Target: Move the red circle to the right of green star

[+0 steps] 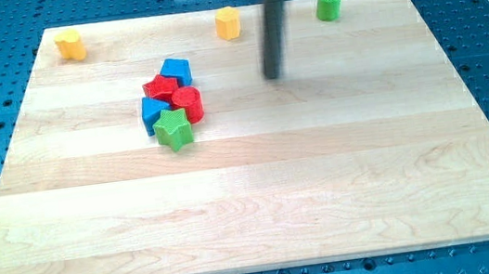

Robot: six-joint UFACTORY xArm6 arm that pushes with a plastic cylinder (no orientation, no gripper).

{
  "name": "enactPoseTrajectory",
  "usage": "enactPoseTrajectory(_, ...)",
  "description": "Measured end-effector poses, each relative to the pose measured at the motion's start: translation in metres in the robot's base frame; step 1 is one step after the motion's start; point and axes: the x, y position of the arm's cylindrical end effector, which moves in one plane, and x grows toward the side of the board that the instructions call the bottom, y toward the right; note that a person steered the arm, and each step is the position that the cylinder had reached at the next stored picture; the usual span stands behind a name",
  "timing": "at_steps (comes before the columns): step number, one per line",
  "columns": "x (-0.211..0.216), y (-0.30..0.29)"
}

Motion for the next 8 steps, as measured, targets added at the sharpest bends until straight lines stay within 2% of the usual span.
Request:
enactPoseTrajectory(1,0.017,-0.074)
enactPoseTrajectory(3,0.033,-0.172)
enactPoseTrajectory(4,0.026,-0.180)
enactPoseTrajectory(5,0.070,-0.204)
enactPoseTrajectory(6,0.045,-0.162)
enactPoseTrajectory(8,0.006,-0.161)
